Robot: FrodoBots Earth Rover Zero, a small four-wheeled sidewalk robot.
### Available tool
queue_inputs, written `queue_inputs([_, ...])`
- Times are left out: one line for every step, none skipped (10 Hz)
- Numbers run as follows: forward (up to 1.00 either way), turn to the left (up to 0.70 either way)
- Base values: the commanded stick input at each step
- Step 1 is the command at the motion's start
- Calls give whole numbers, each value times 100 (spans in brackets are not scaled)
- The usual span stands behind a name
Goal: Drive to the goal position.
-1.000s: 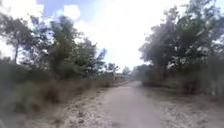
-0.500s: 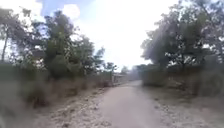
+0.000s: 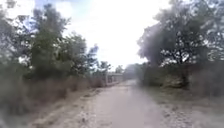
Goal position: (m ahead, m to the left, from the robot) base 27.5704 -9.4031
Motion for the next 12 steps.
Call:
queue_inputs([85,0])
queue_inputs([85,0])
queue_inputs([85,0])
queue_inputs([85,0])
queue_inputs([85,0])
queue_inputs([85,0])
queue_inputs([85,0])
queue_inputs([85,0])
queue_inputs([85,0])
queue_inputs([85,0])
queue_inputs([85,0])
queue_inputs([85,0])
